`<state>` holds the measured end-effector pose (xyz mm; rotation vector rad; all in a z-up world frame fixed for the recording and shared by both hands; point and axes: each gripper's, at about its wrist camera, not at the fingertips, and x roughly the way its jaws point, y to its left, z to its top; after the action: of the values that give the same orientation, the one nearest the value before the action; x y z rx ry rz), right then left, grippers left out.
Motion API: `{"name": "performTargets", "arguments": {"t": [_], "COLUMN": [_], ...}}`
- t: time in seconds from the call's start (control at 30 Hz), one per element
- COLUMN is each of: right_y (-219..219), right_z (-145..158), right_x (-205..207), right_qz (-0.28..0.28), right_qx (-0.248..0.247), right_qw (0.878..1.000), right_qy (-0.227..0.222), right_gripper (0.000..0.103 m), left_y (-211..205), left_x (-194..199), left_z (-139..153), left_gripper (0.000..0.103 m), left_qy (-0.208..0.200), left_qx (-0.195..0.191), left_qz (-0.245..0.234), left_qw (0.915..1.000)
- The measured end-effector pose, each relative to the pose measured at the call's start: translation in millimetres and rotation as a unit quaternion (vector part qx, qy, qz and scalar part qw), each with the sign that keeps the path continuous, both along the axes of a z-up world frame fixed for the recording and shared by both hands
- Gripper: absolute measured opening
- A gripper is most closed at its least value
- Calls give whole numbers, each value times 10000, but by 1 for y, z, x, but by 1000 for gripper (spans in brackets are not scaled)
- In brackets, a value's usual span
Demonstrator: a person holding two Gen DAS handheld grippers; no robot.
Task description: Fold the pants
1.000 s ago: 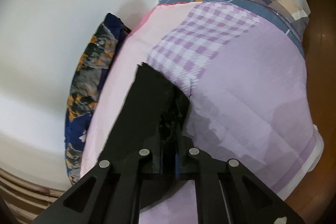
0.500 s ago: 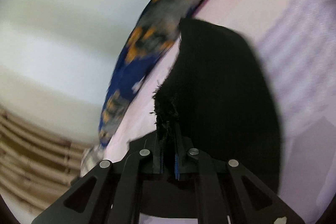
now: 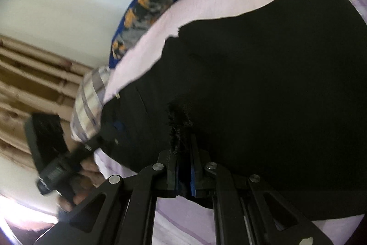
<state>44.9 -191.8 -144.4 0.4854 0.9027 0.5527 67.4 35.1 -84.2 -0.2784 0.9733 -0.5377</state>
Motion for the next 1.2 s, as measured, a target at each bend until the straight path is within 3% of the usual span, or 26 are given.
{"name": "performTargets", "arguments": {"t": [0.13,0.2,0.27,0.4,0.53,0.63,0.97,1.2], "right_y": [7,2,-1,-23,-58,-73,-83,-93], "right_z": [-2,0,6,20,29,30,19,12], "right_x": [-8,-7,-11,-26,-45,-50,-44,-42], "right_qz": [41,60,-25,-499,-1222,-1459,-1671,-1780], "right_qx": [-157,23,161,381,797,990,1184,1355], "right_qw": [9999,10000,9999,9978,9887,9836,9786,9746], "right_qy": [-27,22,-41,-211,-333,-387,-213,-125], "right_gripper": [16,32,38,39,44,46,46,46], "left_y": [-2,-3,-2,-1,-6,-12,-22,-38], "left_x": [0,0,0,1,3,8,30,30], "left_z": [-2,-3,-5,-10,-20,-29,-53,-58], "left_gripper": [68,68,68,68,68,68,68,67], "left_qy": [125,224,328,605,1037,1364,2025,2235], "left_qx": [-187,-304,-425,-678,-1030,-1200,-1358,-1397], "left_qz": [-121,-158,-172,-240,-347,-366,-159,-315], "left_qw": [9997,9992,9984,9956,9887,9827,9697,9641]}}
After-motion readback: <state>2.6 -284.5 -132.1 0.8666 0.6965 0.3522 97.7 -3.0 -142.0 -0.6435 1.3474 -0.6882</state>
